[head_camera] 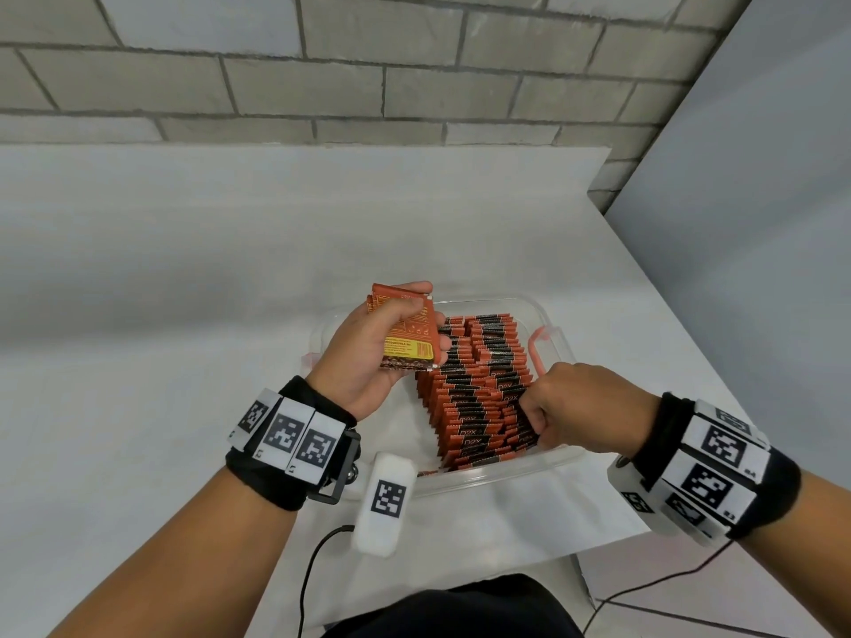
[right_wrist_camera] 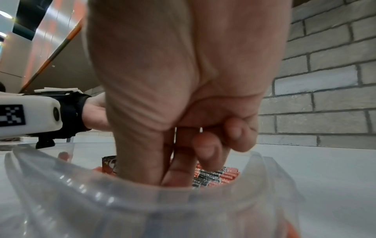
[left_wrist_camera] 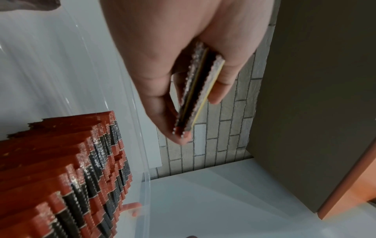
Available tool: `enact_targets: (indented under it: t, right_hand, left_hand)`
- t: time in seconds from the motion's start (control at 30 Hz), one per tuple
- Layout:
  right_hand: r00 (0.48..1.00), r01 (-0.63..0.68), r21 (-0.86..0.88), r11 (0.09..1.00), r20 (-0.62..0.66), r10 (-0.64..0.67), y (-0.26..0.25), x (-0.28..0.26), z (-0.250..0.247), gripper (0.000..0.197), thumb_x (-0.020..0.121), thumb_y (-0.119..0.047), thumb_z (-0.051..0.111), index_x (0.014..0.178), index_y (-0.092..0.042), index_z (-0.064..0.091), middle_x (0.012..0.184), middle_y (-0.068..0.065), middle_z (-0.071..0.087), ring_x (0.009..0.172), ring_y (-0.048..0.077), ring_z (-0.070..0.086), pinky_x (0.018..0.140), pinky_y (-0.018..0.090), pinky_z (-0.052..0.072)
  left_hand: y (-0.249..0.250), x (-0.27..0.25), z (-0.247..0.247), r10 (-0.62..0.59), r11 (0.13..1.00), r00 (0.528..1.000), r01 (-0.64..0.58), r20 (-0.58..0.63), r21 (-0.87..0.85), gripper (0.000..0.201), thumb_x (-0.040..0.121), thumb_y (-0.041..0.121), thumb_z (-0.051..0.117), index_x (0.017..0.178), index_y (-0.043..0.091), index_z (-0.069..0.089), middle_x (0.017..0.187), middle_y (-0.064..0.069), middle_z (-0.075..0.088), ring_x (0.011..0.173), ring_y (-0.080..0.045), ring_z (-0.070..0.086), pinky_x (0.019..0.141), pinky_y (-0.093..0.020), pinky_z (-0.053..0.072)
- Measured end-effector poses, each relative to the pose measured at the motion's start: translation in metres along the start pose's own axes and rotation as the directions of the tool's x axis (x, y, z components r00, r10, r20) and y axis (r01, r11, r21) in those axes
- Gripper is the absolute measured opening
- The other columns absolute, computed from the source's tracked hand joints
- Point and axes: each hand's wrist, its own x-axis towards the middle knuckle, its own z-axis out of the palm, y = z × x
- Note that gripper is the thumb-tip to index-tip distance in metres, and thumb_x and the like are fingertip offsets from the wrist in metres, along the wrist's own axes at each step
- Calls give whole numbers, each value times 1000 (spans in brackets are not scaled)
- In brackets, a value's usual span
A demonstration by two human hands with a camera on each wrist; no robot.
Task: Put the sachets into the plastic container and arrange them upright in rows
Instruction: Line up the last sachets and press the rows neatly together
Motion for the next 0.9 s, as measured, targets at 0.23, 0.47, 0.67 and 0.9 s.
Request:
enact_targets:
  t: [0.23, 0.47, 0.67, 0.9]
  right_hand:
    - [963, 104, 428, 898, -268, 16, 2, -1, -29, 16, 82, -42, 67, 89, -28, 63, 77, -10, 64, 66, -1, 57, 61, 14, 43]
    - [897, 231, 704, 671, -422, 134, -27, 22, -61, 40, 83, -31, 70, 119, -30, 56, 95, -11, 63, 78, 8, 62, 72, 18, 49]
    - [744, 418, 699, 579, -630, 223, -32, 26, -62, 18, 79, -12, 74, 78, -23, 60, 77, -7, 62, 71, 9, 57, 66, 23, 47]
    - [798, 410, 581, 703, -602, 31, -40, 24, -47, 22, 73, -17, 80, 89, -24, 67, 92, -5, 50, 81, -3, 47, 72, 8, 36]
  left_hand:
    - [5, -2, -1, -40, 995, 999, 36, 36, 88, 27, 92, 3, 52, 114, 15, 62, 96, -10, 72, 83, -22, 70, 80, -36, 56]
    - [6, -5, 3, -37, 993, 992, 23, 122, 112, 37, 75, 16, 63, 112, 16, 62, 101, -9, 72, 88, -22, 70, 79, -35, 56]
    - [12, -3, -1, -33, 999, 999, 33, 4, 25, 50, 73, 56, 51, 100, 16, 65, 94, -12, 68, 86, -25, 64, 78, -38, 54]
    - [15, -2, -6, 40, 999, 999, -40, -24, -10, 22, 86, 4, 54, 105, 10, 64, 98, -13, 69, 90, -26, 67, 82, -41, 53]
